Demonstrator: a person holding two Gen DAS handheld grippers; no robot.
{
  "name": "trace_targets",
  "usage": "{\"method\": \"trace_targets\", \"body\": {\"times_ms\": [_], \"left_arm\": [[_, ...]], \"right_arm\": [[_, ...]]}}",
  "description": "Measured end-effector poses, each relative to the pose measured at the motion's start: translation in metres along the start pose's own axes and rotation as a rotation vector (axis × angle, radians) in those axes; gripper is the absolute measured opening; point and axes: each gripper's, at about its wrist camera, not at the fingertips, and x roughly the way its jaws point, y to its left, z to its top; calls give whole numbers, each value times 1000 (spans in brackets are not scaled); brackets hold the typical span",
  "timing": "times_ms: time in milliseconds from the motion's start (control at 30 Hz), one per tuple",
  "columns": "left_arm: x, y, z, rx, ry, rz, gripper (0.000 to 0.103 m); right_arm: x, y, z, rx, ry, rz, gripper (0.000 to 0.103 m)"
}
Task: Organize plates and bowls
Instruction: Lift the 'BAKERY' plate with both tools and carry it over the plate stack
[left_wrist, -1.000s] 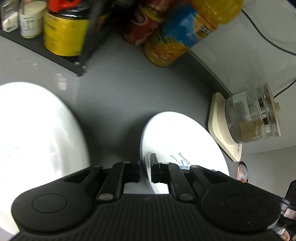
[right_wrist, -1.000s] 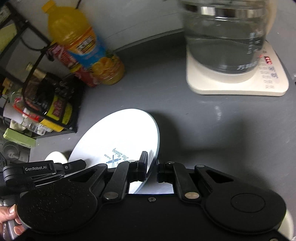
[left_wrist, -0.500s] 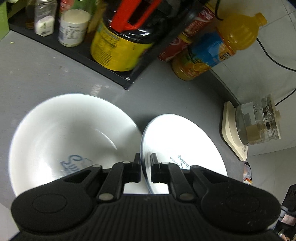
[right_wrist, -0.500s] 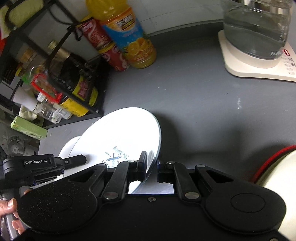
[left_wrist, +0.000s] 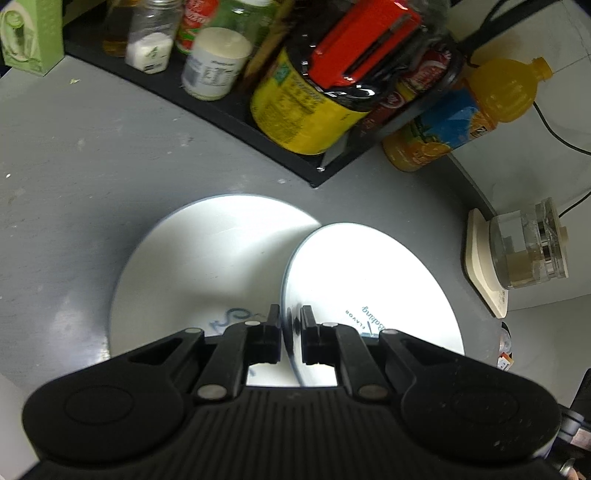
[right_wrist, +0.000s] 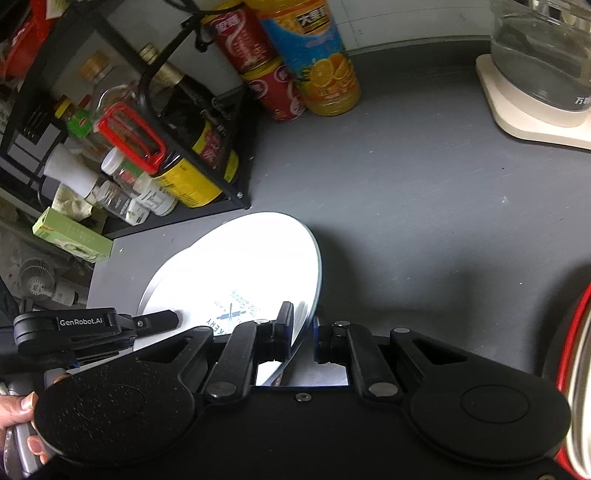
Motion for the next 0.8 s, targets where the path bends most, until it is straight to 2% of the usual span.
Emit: {"method": "trace_targets", "body": {"times_ms": [800], "left_arm": [[9, 49, -9, -16, 43, 23, 12]], "right_arm": [[17, 27, -35, -64, 22, -40, 10]]}}
